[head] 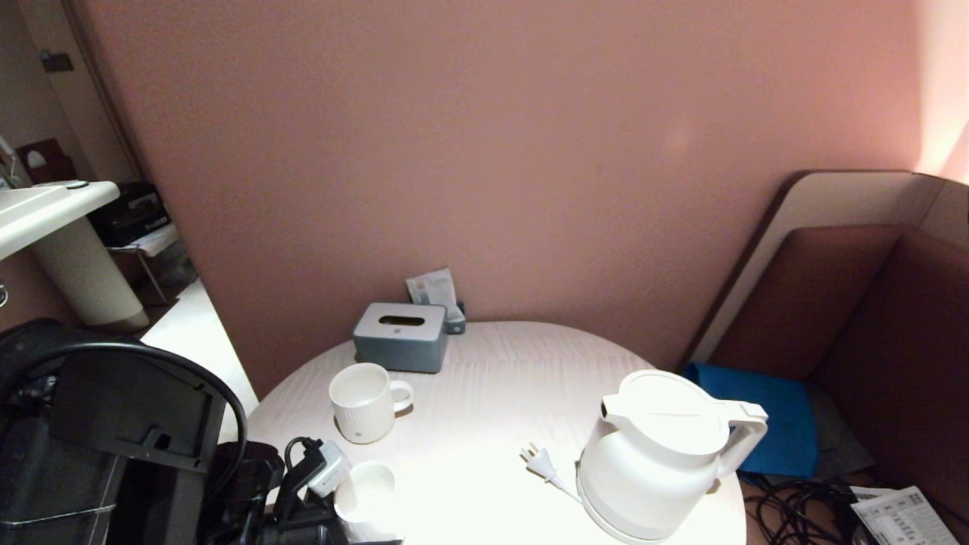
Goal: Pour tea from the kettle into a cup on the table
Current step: Pick up the cup
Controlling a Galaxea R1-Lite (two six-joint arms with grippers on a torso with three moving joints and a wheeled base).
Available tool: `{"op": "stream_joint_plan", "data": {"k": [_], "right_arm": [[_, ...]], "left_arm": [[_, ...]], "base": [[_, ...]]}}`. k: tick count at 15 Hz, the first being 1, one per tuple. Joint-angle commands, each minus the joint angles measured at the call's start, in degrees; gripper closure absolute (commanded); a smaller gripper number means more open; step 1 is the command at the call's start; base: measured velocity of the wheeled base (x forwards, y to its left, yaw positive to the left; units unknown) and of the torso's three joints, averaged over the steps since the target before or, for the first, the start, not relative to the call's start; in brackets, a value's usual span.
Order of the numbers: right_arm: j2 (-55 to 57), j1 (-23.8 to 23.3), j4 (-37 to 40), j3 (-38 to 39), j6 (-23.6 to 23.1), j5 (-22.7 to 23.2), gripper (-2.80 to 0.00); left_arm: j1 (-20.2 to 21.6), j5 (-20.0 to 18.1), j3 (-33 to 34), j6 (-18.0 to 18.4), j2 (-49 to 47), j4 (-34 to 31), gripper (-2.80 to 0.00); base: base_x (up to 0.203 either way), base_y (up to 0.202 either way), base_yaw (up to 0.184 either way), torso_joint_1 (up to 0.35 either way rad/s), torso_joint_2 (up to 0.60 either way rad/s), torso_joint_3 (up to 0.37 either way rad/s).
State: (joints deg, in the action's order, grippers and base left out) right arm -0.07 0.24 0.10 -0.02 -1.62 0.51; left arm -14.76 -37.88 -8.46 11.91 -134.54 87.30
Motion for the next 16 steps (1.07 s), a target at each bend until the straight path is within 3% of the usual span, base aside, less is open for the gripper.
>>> {"op": "stream_joint_plan", "data": {"k": [1, 16], "right_arm": [[0.1, 0.0, 0.0, 0.0, 0.0, 0.0, 0.0], [0.1, 0.0, 0.0, 0.0, 0.0, 0.0, 0.0]], "left_arm": [[0.0, -0.1, -0.2, -0.6, 0.2, 2.7, 0.0], [0.3, 2.6, 2.8, -1.9, 4.3, 2.7, 0.0]], "base": [[0.0, 0.0, 0.0, 0.0, 0.0, 0.0], [0.0, 0.0, 0.0, 0.0, 0.0, 0.0]]}}
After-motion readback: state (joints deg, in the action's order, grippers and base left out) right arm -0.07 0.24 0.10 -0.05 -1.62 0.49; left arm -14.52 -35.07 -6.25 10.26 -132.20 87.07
